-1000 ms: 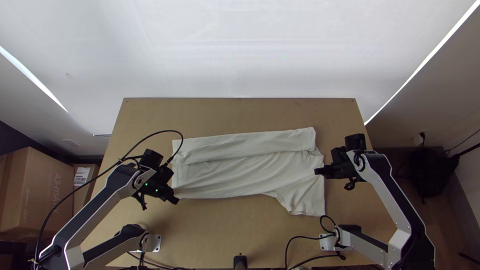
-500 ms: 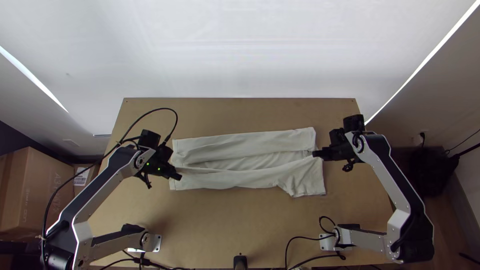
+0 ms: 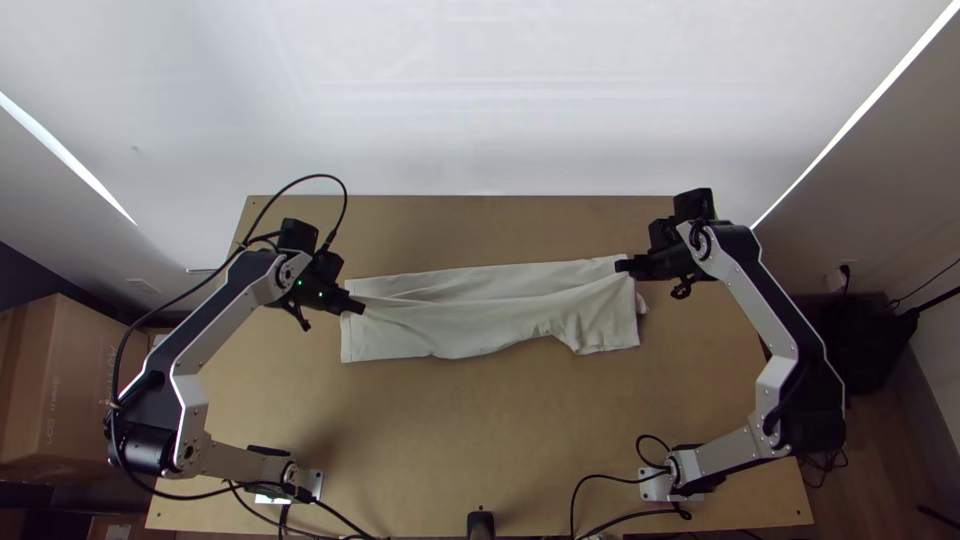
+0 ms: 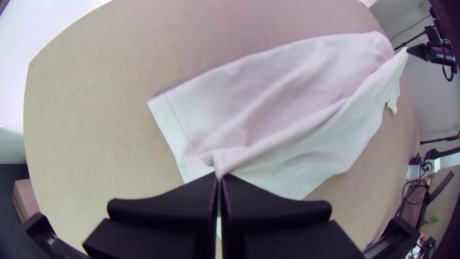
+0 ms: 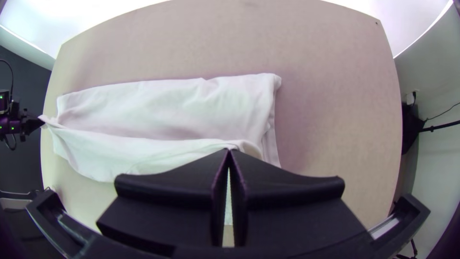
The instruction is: Fold the t-shirt
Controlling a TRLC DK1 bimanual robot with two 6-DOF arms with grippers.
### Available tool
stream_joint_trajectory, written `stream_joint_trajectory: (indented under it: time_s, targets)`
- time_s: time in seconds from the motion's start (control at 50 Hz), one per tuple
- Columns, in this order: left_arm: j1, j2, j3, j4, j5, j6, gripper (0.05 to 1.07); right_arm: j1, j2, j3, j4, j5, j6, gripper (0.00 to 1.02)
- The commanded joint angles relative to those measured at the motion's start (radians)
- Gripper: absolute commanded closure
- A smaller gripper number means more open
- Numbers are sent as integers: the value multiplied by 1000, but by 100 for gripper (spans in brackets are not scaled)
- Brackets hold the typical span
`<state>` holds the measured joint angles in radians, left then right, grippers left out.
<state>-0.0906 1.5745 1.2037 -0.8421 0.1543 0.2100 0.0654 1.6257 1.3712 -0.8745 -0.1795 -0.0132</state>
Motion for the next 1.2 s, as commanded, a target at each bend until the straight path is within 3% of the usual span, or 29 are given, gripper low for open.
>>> stream_joint_trajectory:
  time_s: [0.0, 0.7, 0.76, 0.78, 0.8, 0.82, 0.86, 0.88, 0.92, 0.94, 1.12, 1.18]
  targets:
    - [22, 50, 82, 5, 10, 2, 104, 4, 57, 69, 5, 8, 21, 100]
    - [78, 173, 201, 8, 10, -8, 104, -12, 313, 290, 12, 51, 62, 100]
    - [80, 167, 195, 15, 11, -9, 97, -15, 327, 293, 22, 68, 73, 100]
    - [80, 163, 194, 15, 11, -9, 89, -16, 332, 296, 23, 71, 76, 93]
    - [80, 160, 189, 14, 11, -4, 78, -16, 335, 298, 23, 71, 76, 78]
    - [78, 157, 186, 14, 11, 3, 68, -18, 336, 299, 23, 71, 78, 59]
    - [72, 145, 177, 14, 10, 22, 42, -19, 336, 298, 23, 81, 84, 11]
    - [66, 137, 171, 15, 10, 29, 30, -21, 336, 299, 23, 92, 93, 2]
    - [63, 125, 160, 37, 7, 29, 12, -26, 332, 304, 23, 98, 108, 3]
    - [63, 122, 158, 40, 5, 28, 10, -29, 326, 301, 23, 98, 110, 3]
    - [101, 73, 105, 107, 10, -3, 10, -78, 206, 278, 60, 94, 165, 3]
    - [120, 50, 80, 103, 50, -6, 10, -105, 172, 275, 58, 44, 188, 3]
